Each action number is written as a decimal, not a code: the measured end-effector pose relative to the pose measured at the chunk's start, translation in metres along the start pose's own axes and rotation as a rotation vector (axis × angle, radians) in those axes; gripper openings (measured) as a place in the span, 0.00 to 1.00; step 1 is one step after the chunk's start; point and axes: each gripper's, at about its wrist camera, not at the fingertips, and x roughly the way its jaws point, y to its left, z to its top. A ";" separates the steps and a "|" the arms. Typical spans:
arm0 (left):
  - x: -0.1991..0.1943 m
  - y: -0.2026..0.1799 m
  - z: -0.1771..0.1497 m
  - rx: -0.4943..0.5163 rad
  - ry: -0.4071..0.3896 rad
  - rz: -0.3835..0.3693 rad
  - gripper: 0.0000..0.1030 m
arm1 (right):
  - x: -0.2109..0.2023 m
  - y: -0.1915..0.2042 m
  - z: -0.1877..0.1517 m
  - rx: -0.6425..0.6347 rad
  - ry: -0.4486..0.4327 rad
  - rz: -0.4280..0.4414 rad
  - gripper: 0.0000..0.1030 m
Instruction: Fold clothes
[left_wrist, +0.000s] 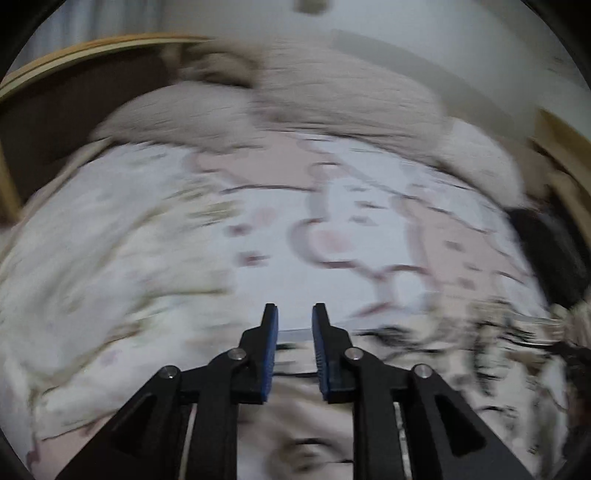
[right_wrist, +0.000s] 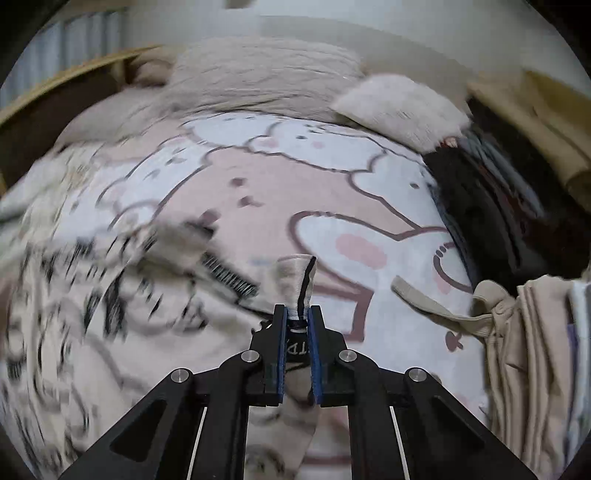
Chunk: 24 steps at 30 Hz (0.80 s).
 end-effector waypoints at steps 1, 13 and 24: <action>0.004 -0.019 0.002 0.034 0.017 -0.050 0.23 | -0.005 0.005 -0.006 -0.017 -0.004 -0.003 0.09; 0.108 -0.208 0.007 0.364 0.269 -0.315 0.23 | 0.012 -0.047 -0.032 0.126 0.096 -0.213 0.05; 0.140 -0.245 -0.010 0.426 0.358 -0.368 0.11 | 0.026 -0.042 -0.060 0.203 0.170 -0.152 0.05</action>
